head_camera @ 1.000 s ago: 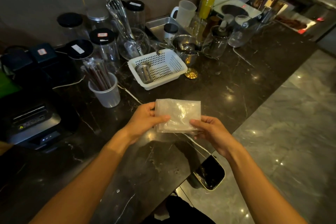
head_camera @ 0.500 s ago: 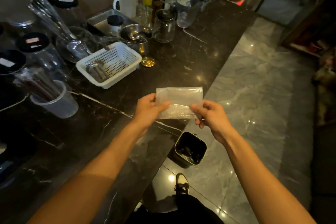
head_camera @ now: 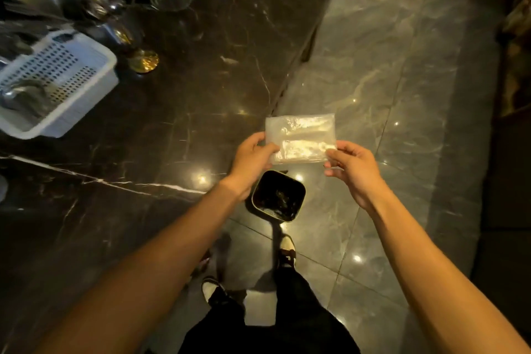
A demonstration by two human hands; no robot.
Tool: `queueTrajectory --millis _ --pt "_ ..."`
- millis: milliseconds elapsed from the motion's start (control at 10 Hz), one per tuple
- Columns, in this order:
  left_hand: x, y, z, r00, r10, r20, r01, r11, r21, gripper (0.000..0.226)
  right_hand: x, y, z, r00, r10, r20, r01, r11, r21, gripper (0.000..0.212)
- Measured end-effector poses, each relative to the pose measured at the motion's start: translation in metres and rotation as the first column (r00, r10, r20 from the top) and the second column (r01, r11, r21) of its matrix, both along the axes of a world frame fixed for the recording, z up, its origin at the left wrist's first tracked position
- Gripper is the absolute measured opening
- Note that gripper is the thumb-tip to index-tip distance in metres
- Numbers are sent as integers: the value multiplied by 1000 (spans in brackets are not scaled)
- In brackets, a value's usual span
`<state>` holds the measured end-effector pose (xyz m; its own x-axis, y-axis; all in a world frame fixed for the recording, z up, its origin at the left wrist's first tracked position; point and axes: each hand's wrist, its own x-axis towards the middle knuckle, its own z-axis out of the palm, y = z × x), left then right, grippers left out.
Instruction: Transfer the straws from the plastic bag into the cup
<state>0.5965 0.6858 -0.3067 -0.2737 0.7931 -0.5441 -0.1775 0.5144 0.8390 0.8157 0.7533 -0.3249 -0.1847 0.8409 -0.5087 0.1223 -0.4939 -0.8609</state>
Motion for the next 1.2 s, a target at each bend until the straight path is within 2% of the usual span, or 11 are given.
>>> queueTrajectory --millis 100,200,300,400,600,800,900,1000,1100,1200 --pt "22 16 -42 998 44 -38 -48 994 -103 29 16 12 -40 999 -44 31 45 997 -58 14" --pt "48 27 -116 990 75 -118 -99 972 -212 4 26 22 -113 991 -78 110 94 985 -142 11" --pt "57 28 -170 991 46 -123 -81 953 -291 9 27 22 -167 982 -82 170 115 974 -194 8" --pt "60 24 -253 993 16 -117 -63 908 -413 21 23 15 -250 965 -32 258 108 952 -287 8" --pt "57 19 -363 989 -1 -148 -73 864 -497 30 20 0 -360 957 16 290 121 886 -447 12" --pt "61 18 -442 991 -32 -133 -47 833 -551 32 16 1 -428 950 65 307 103 859 -501 13" --pt "66 18 -460 990 10 -141 -86 832 -547 39 14 3 -445 946 77 316 101 855 -509 13" --pt "70 20 -468 989 67 -133 -127 850 -512 63 11 7 -454 957 63 282 97 848 -521 27" --pt "69 20 -461 988 40 -148 -110 857 -504 75 11 8 -450 954 66 293 102 845 -524 39" --pt "72 17 -441 985 8 -173 -95 857 -506 66 13 8 -430 953 95 289 77 844 -531 30"
